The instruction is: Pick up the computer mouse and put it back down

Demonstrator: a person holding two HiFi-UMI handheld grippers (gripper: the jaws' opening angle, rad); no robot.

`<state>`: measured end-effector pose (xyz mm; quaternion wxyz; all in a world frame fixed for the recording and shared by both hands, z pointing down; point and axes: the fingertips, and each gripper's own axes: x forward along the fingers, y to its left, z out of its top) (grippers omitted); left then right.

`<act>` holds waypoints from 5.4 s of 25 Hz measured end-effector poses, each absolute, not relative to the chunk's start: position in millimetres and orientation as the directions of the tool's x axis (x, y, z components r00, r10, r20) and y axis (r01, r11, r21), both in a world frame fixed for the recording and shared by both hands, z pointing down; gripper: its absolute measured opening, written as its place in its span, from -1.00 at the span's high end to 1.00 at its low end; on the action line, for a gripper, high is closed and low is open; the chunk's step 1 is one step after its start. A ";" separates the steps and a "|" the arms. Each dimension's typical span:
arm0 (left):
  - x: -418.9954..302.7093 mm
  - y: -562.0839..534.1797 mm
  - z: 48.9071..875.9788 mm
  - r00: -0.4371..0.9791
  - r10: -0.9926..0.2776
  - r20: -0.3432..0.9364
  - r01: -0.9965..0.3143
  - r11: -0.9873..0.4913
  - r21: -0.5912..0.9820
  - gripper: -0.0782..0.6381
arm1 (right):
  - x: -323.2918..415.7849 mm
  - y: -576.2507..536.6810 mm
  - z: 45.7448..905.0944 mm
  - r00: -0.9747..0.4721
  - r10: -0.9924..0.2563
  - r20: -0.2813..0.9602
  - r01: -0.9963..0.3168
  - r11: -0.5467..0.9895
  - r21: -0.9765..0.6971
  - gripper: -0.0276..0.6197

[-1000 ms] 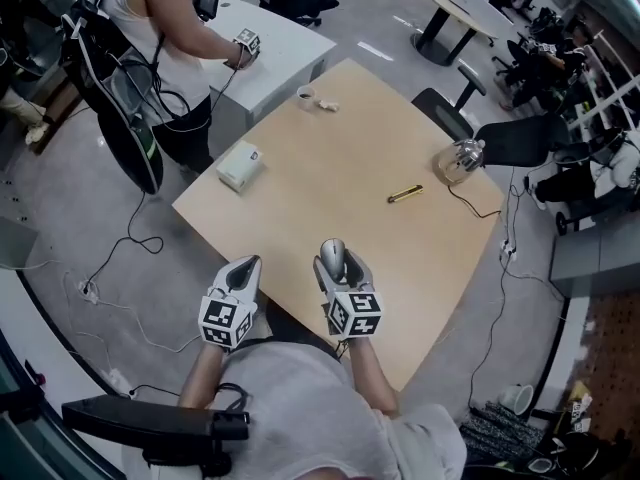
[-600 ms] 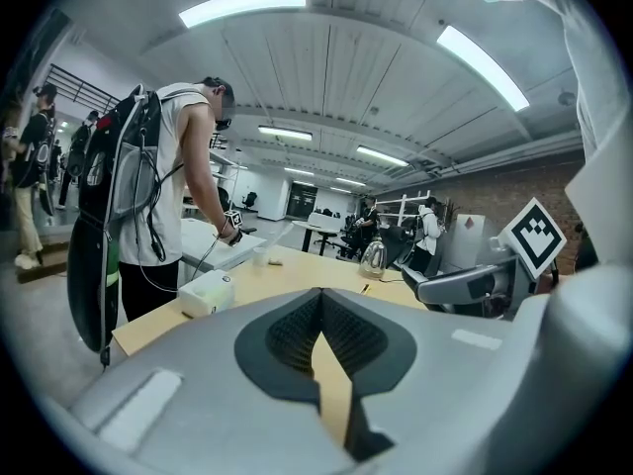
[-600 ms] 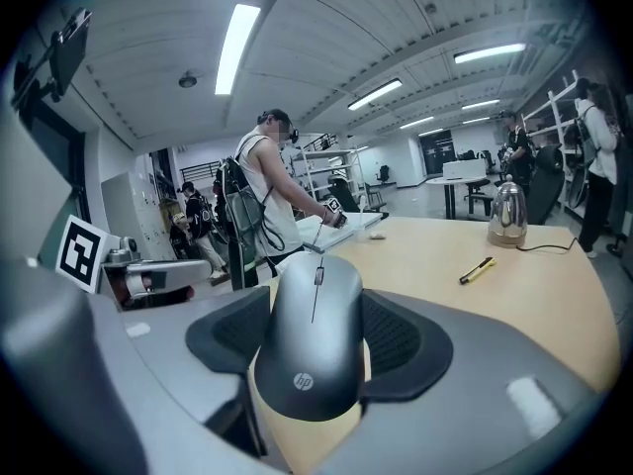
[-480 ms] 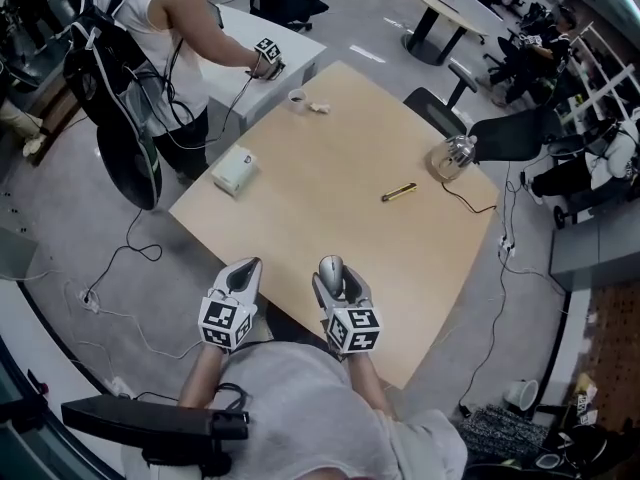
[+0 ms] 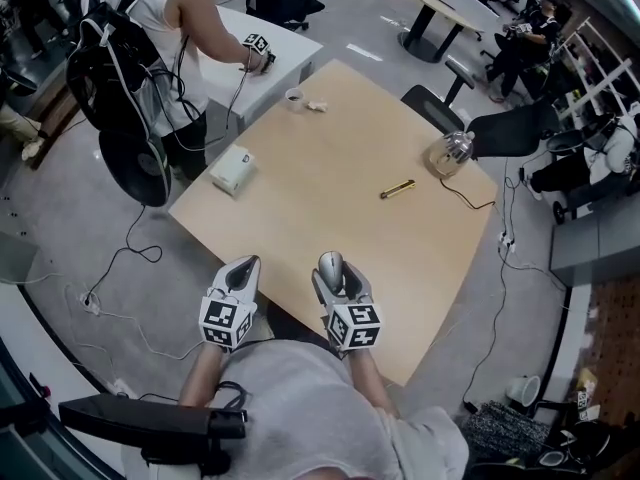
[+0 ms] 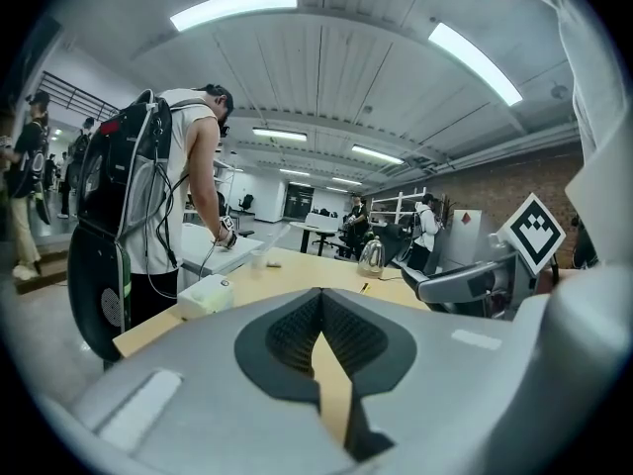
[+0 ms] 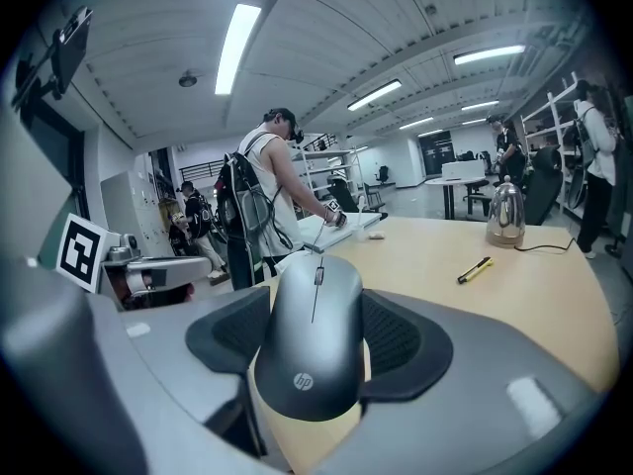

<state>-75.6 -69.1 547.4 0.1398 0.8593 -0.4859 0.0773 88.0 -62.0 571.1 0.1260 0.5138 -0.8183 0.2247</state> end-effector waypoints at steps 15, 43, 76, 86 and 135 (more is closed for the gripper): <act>-75.3 -68.0 559.3 0.524 -0.802 0.286 -0.852 -0.490 0.186 0.73 | 100.0 -57.5 608.9 -0.372 -0.776 0.510 -0.928 0.319 -0.192 0.00; -70.8 -69.1 576.0 0.523 -0.786 0.330 -0.852 -0.485 0.196 0.73 | 150.1 -67.2 759.4 -0.249 -0.645 0.723 -0.966 0.219 -0.138 0.00; -75.5 -75.2 578.9 0.504 -0.792 0.343 -0.864 -0.464 0.197 0.73 | 162.3 -76.8 806.8 -0.221 -0.566 0.794 -0.967 0.235 -0.102 0.00; -73.7 -73.2 581.4 0.508 -0.790 0.343 -0.861 -0.466 0.203 0.73 | 161.8 -76.1 807.5 -0.208 -0.567 0.797 -0.968 0.234 -0.087 0.00; -64.8 -63.7 577.3 0.515 -0.789 0.336 -0.857 -0.479 0.189 0.73 | 148.6 -78.1 752.5 -0.278 -0.687 0.672 -0.961 0.209 -0.183 0.20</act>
